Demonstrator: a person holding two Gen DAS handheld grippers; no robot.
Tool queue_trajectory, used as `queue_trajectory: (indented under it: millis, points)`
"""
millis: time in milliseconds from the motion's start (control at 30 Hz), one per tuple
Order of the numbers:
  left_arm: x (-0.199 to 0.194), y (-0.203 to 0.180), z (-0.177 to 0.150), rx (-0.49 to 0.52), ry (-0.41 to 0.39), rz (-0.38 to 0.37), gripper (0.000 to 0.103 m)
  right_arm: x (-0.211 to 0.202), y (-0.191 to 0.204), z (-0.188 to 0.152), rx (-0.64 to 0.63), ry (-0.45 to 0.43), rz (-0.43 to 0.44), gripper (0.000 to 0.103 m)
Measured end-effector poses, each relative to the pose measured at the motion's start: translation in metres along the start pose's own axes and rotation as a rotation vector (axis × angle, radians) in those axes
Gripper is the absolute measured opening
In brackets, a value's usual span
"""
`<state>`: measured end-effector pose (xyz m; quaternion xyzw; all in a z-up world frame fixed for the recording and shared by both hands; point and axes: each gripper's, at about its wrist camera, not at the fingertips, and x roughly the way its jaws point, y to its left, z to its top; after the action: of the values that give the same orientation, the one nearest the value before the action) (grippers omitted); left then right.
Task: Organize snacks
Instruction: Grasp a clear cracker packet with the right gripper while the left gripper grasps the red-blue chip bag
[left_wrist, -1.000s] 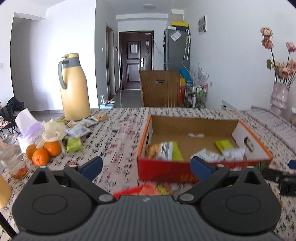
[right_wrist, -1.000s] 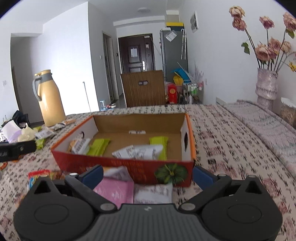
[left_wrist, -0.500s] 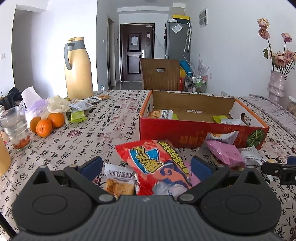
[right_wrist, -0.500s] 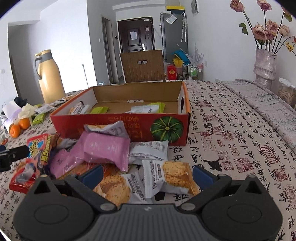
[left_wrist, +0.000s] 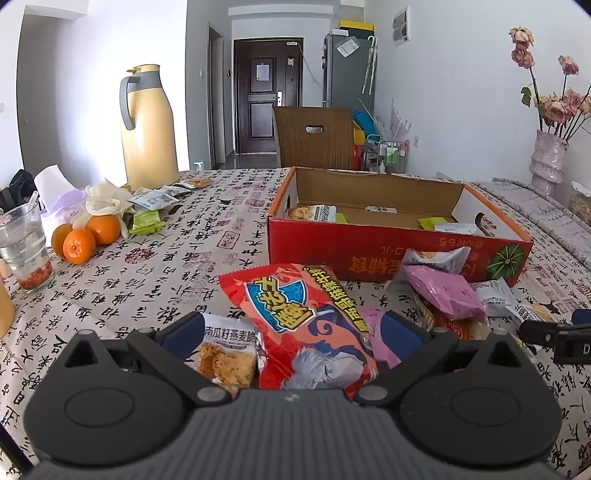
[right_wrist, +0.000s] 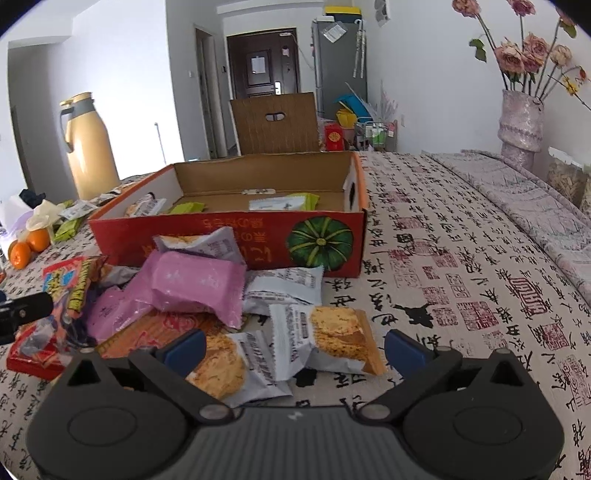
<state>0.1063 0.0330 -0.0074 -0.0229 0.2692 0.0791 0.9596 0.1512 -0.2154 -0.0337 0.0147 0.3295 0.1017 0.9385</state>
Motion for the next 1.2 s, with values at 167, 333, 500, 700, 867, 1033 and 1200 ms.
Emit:
queue_trajectory:
  millis: [167, 333, 500, 700, 867, 1033, 1200]
  points:
    - [0.003, -0.001, -0.001, 0.001, 0.011, 0.000, 0.103, 0.010, -0.015, 0.004, 0.030, 0.008, -0.029, 0.103]
    - [0.003, -0.003, -0.001, 0.003, 0.015, 0.003, 0.103, 0.023, -0.025, 0.008, 0.041, 0.038, -0.036, 0.095]
    - [0.002, -0.002, -0.001, 0.003, 0.019, 0.007, 0.103, 0.035, -0.030, 0.010, 0.070, 0.076, -0.009, 0.071]
    - [0.002, -0.001, -0.001, 0.000, 0.026, 0.009, 0.103, 0.034, -0.029, 0.006, 0.069, 0.075, 0.006, 0.061]
    - [0.002, -0.003, -0.001, 0.004, 0.032, 0.010, 0.103, 0.027, -0.029, 0.002, 0.073, 0.051, 0.006, 0.052]
    - [0.004, -0.006, 0.003, 0.010, 0.057, 0.010, 0.103, 0.012, -0.027, 0.002, 0.065, -0.018, -0.004, 0.051]
    - [0.015, -0.010, 0.013, 0.018, 0.120, 0.017, 0.103, 0.003, -0.031, 0.005, 0.081, -0.052, -0.013, 0.051]
